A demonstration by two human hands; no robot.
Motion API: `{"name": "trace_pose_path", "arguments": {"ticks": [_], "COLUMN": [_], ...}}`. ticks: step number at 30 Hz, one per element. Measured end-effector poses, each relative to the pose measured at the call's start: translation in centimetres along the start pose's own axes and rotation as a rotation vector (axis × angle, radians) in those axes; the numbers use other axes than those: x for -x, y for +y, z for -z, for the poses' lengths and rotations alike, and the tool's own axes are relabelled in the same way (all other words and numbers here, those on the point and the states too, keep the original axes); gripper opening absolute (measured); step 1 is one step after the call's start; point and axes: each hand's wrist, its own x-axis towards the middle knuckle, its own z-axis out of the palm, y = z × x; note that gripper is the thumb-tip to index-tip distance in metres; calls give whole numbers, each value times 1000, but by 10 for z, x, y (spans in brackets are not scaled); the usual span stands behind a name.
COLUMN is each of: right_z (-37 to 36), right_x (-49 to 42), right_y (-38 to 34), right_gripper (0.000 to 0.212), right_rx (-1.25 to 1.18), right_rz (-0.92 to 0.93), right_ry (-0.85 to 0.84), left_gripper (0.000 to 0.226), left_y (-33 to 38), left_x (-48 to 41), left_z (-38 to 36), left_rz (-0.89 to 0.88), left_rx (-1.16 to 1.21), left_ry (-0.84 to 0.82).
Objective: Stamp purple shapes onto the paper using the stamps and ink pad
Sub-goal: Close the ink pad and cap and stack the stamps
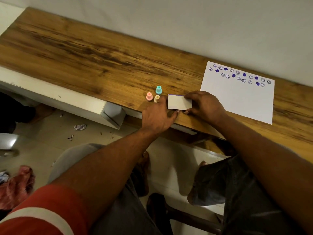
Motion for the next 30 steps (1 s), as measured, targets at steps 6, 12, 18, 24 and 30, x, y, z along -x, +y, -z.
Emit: {"name": "trace_pose_path", "arguments": {"ticks": [6, 12, 18, 24, 30], "right_z": [6, 22, 29, 2, -7], "right_x": [-9, -22, -6, 2, -18], "right_y": [-5, -12, -20, -50, -76], "right_gripper": [75, 78, 74, 67, 68], "right_rx": [146, 212, 87, 237, 366], "right_rz": [17, 46, -139, -319, -343], "right_ry": [-64, -139, 58, 104, 70], "left_gripper": [72, 71, 60, 35, 32], "left_y": [1, 2, 2, -3, -1], "left_x": [0, 1, 4, -2, -18], "left_z": [4, 12, 24, 38, 49], "left_rz": [-10, 1, -14, -2, 39], "left_rx": [18, 24, 72, 127, 187], "left_ry": [-19, -30, -25, -45, 17]}}
